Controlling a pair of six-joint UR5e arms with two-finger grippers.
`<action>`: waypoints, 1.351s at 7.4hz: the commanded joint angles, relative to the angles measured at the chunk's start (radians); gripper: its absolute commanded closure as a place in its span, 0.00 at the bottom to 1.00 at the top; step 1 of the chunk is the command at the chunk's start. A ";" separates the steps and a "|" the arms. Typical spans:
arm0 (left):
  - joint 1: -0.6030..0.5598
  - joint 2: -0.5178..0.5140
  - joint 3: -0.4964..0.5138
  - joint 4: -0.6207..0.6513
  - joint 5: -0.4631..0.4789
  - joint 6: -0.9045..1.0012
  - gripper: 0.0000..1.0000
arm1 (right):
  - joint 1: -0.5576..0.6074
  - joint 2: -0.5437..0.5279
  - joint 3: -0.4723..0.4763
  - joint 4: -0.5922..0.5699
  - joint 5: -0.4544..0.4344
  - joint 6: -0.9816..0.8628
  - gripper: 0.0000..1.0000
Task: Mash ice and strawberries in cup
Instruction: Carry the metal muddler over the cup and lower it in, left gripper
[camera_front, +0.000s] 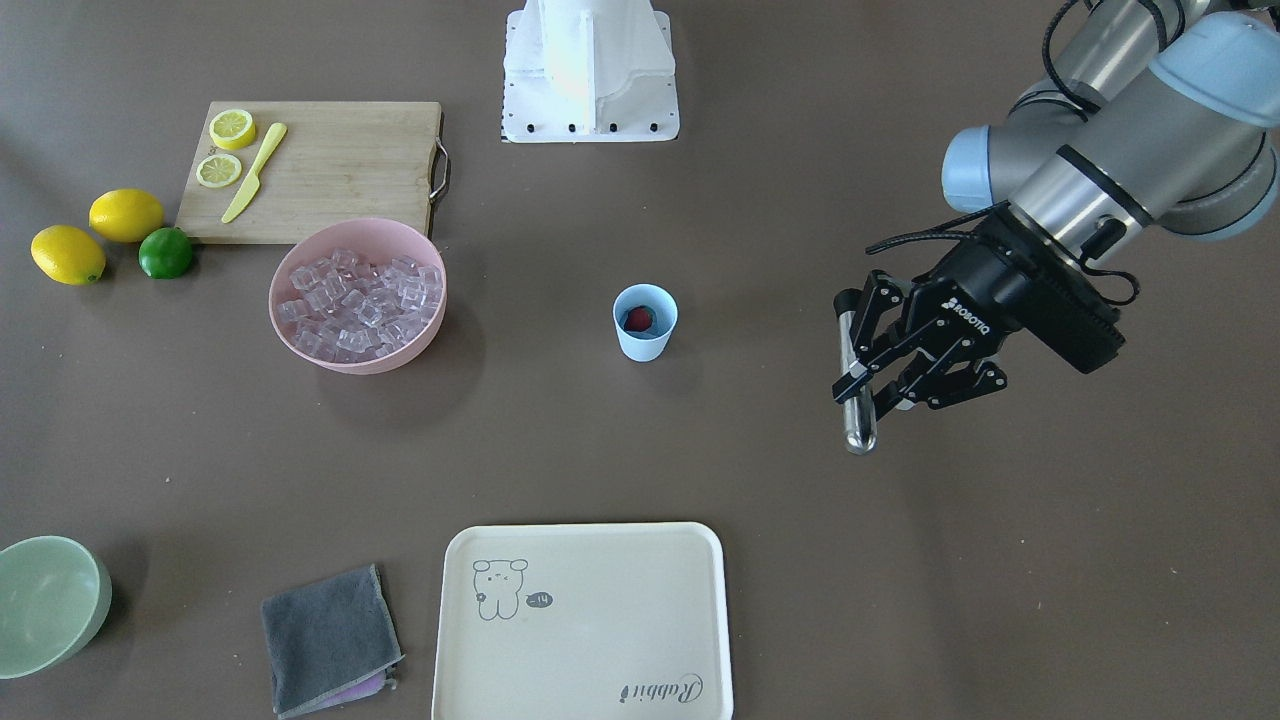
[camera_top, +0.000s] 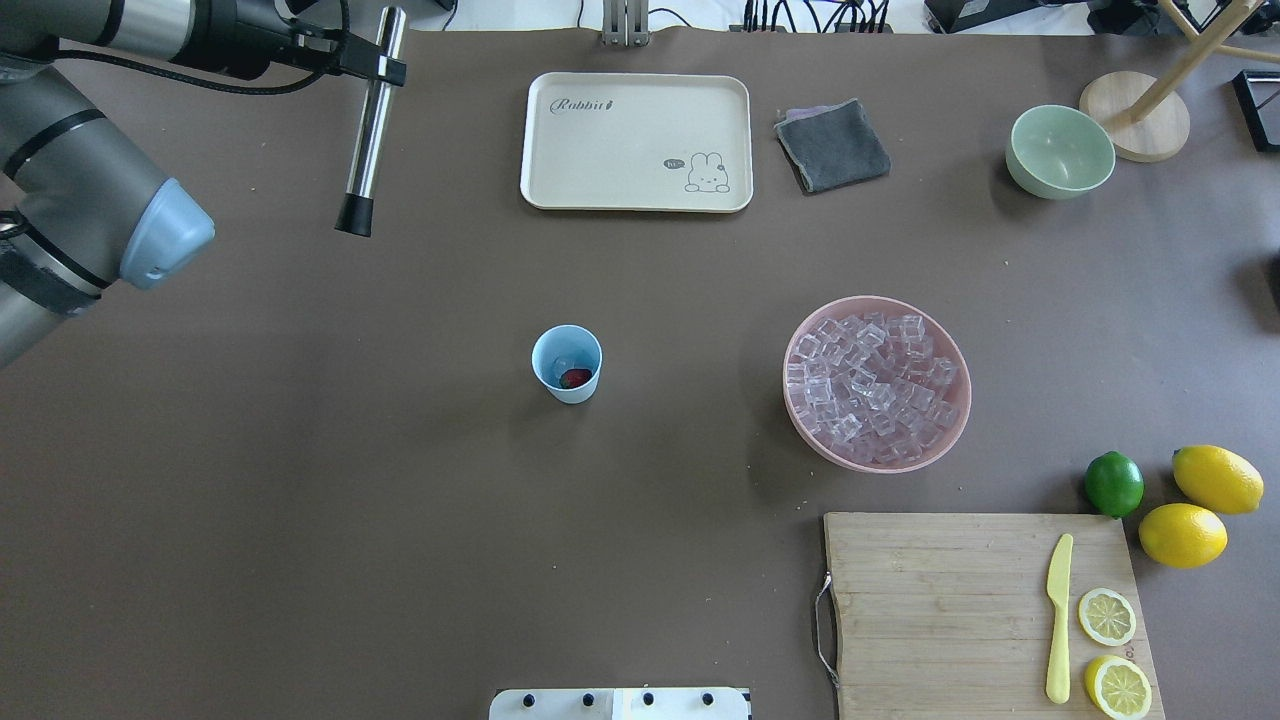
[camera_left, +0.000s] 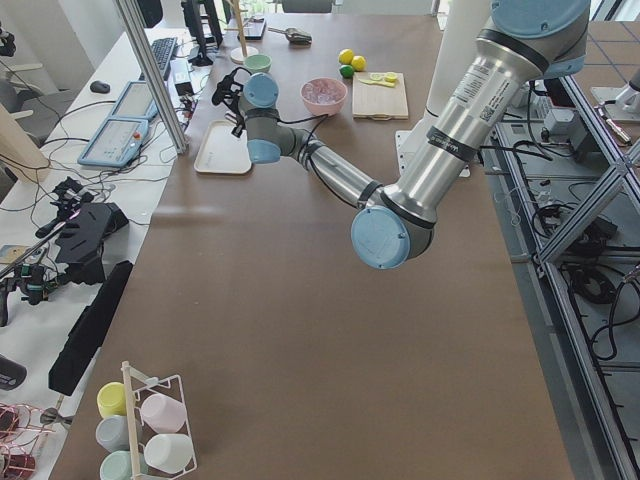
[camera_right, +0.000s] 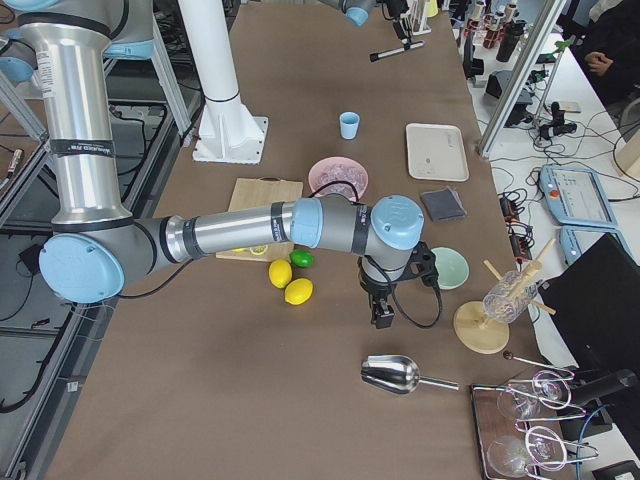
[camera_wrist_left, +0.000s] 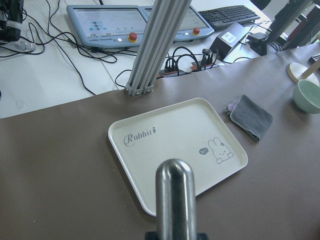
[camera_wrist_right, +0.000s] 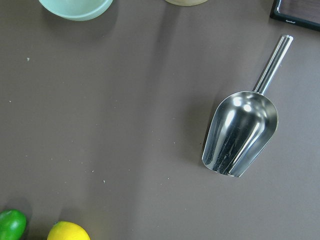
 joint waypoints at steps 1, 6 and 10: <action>0.080 -0.009 -0.023 -0.063 0.095 -0.134 1.00 | -0.001 0.000 -0.012 0.000 0.007 0.000 0.00; 0.330 -0.023 -0.111 -0.233 0.465 0.214 1.00 | 0.001 -0.011 -0.019 0.000 0.006 -0.002 0.00; 0.476 0.023 0.109 -0.711 0.767 0.356 1.00 | 0.002 -0.006 -0.023 0.002 0.006 -0.002 0.00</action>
